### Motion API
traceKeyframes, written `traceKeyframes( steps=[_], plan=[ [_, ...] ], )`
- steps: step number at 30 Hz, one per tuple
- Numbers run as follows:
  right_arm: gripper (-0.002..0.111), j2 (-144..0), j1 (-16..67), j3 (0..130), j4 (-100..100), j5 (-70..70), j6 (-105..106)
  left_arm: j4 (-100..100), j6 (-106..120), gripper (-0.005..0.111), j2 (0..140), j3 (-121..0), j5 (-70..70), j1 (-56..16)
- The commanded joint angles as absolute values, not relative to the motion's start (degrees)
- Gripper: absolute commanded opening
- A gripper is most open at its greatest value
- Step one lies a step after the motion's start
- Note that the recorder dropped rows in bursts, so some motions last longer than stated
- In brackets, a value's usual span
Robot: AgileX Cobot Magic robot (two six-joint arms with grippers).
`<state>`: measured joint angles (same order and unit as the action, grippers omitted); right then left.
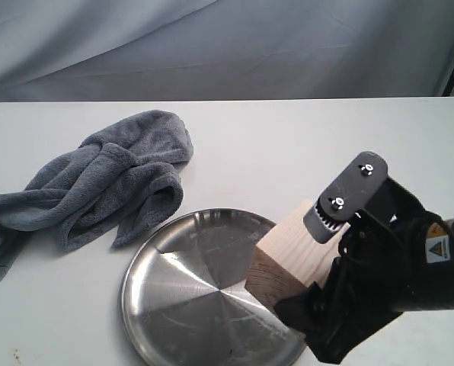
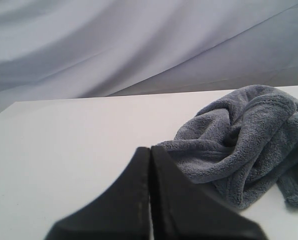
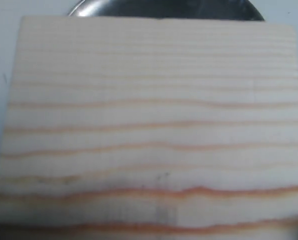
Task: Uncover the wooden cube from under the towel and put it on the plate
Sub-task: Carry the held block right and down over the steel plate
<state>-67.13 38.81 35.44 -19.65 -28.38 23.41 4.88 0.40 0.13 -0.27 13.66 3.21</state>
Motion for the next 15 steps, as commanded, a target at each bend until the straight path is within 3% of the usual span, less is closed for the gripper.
traceKeyframes(
  steps=[1,6,11,15],
  plan=[
    [0.011,-70.04,38.92,35.17,-20.61,-18.78,25.75,4.87,0.55,0.000,0.00,0.00,13.07,3.38],
    [0.011,-75.82,38.92,35.17,-21.67,-13.90,27.25,4.87,0.55,0.000,0.00,0.00,13.07,3.38],
    [0.011,-85.31,46.51,35.17,-22.62,-5.85,28.12,4.87,0.41,0.000,0.00,0.00,13.07,3.38],
    [0.011,-91.83,46.89,36.67,-23.63,-2.60,27.65,4.87,0.41,0.000,0.00,0.00,13.07,3.38]
  ],
)
